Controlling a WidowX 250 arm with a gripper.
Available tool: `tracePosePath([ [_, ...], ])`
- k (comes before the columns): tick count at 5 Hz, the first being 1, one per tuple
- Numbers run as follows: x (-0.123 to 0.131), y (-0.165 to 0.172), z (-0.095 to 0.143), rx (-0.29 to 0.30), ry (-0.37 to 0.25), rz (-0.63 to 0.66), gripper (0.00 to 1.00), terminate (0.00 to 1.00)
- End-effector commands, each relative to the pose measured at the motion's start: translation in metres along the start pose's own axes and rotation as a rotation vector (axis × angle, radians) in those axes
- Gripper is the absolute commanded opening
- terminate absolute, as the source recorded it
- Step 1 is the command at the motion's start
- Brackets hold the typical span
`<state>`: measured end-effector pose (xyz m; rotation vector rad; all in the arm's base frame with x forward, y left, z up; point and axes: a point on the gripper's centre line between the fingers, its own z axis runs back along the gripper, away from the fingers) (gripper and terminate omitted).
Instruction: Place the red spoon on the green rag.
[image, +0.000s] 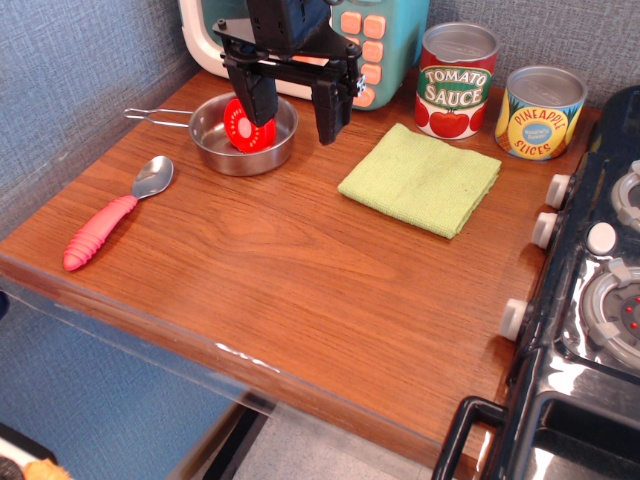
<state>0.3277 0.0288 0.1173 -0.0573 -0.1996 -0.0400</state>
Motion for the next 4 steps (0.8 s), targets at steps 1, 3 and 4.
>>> tracePosePath([
  [1, 0.0, 0.0, 0.0, 0.0, 0.0, 0.0, 1.0, 0.0],
  [3, -0.034, 0.062, -0.005, -0.015, -0.033, 0.116, 1.0, 0.0],
  [4, -0.063, 0.105, -0.008, 0.111, -0.055, 0.124, 1.0, 0.0],
])
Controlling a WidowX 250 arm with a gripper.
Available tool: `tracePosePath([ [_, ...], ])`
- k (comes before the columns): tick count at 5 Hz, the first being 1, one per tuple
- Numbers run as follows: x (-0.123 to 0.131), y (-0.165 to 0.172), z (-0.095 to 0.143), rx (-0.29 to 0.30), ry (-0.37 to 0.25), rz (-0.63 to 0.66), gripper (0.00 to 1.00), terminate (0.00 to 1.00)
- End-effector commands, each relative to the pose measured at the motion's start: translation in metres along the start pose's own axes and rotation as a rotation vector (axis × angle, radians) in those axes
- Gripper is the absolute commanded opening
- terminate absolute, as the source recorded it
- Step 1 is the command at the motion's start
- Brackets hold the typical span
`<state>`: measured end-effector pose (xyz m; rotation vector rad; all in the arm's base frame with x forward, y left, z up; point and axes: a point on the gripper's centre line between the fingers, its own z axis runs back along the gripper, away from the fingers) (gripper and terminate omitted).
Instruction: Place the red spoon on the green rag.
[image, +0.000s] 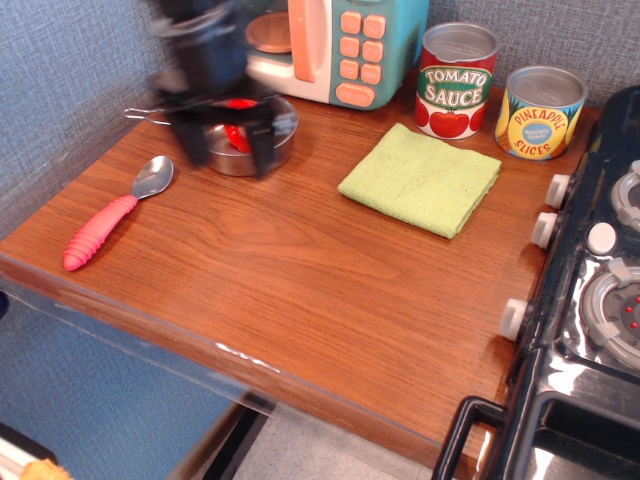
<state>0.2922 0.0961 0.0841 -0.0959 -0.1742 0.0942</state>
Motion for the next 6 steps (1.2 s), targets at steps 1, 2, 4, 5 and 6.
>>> tracePosePath([
  [1, -0.029, 0.073, 0.001, 0.202, -0.097, -0.038, 1.0, 0.0],
  [2, -0.035, 0.1, -0.012, 0.234, -0.063, -0.053, 1.0, 0.0],
  [4, -0.038, 0.112, -0.056, 0.235, 0.097, -0.009, 1.0, 0.0],
  [5, -0.036, 0.105, -0.063, 0.238, 0.119, -0.006, 1.0, 0.0],
  [6, -0.039, 0.102, -0.066, 0.229, 0.121, 0.001, 1.0, 0.0],
])
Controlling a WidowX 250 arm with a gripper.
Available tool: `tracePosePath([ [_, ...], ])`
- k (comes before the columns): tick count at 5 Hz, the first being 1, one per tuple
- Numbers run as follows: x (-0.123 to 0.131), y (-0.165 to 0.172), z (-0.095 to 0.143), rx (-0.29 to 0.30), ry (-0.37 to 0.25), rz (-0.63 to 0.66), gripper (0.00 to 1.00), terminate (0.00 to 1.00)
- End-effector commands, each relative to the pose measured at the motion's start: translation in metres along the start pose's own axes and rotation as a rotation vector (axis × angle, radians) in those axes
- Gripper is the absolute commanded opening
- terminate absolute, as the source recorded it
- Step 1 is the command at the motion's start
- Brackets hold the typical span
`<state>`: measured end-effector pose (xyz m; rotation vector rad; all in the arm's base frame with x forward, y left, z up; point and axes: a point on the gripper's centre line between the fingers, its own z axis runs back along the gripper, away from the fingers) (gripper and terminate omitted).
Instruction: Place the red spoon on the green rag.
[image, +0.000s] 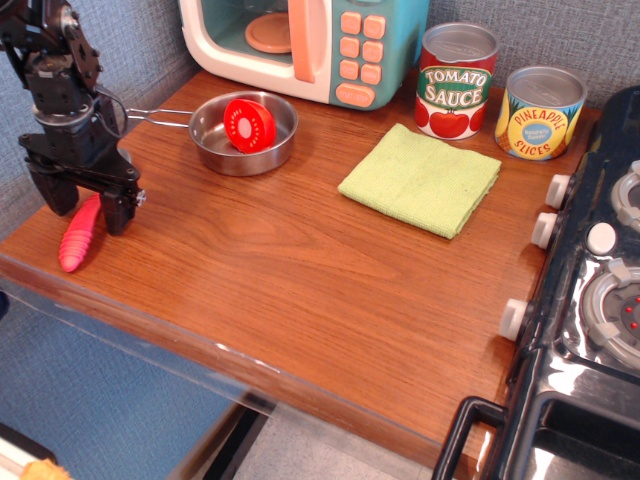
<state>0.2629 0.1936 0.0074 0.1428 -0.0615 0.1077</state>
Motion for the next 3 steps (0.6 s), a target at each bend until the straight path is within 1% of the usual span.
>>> tracePosePath([
  [1, -0.005, -0.009, -0.005, -0.014, 0.002, 0.015, 0.0, 0.0],
  [2, -0.005, -0.014, -0.003, -0.027, -0.005, 0.037, 0.0, 0.0],
  [3, -0.003, -0.022, 0.014, -0.054, -0.013, 0.051, 0.0, 0.0],
])
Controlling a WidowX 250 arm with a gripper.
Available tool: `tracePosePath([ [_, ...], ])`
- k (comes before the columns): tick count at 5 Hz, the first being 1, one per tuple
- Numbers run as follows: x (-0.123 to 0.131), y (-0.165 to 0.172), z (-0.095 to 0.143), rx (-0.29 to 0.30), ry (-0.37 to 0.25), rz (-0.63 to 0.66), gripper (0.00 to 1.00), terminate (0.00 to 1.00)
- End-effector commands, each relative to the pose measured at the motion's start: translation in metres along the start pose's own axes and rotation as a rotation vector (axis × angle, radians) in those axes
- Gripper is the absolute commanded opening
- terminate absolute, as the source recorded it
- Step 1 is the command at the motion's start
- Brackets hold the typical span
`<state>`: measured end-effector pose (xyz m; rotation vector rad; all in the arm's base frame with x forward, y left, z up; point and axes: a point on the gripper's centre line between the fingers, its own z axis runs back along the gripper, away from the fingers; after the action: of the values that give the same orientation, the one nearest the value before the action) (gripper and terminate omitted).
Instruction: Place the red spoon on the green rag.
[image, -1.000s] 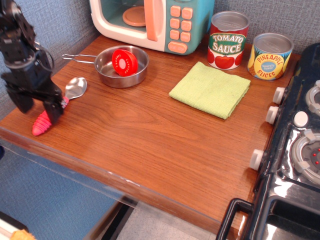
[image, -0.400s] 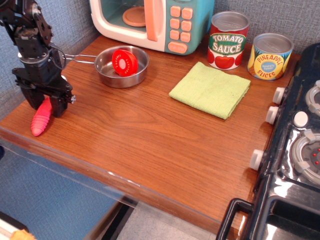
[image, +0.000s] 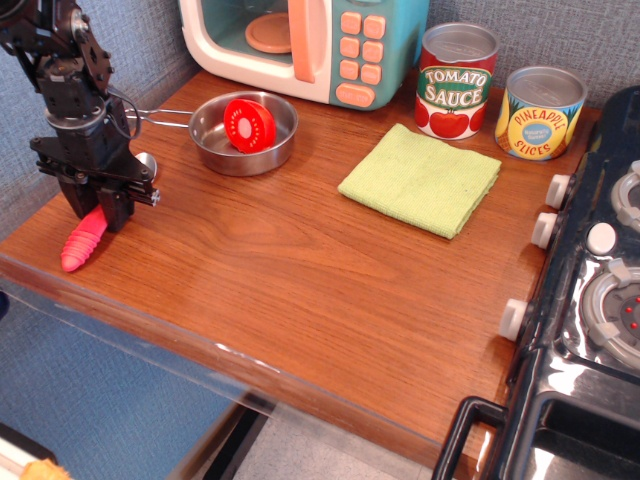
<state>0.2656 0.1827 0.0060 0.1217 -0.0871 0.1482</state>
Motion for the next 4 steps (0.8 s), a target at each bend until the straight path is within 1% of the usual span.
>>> tracePosePath([
  [1, 0.0, -0.032, 0.061, -0.034, -0.063, 0.103, 0.0, 0.0],
  [2, 0.016, -0.066, 0.095, -0.11, -0.112, 0.071, 0.0, 0.0],
  [3, 0.035, -0.106, 0.102, -0.178, -0.131, -0.002, 0.0, 0.0],
  [4, 0.061, -0.136, 0.097, -0.213, -0.114, -0.049, 0.0, 0.0],
])
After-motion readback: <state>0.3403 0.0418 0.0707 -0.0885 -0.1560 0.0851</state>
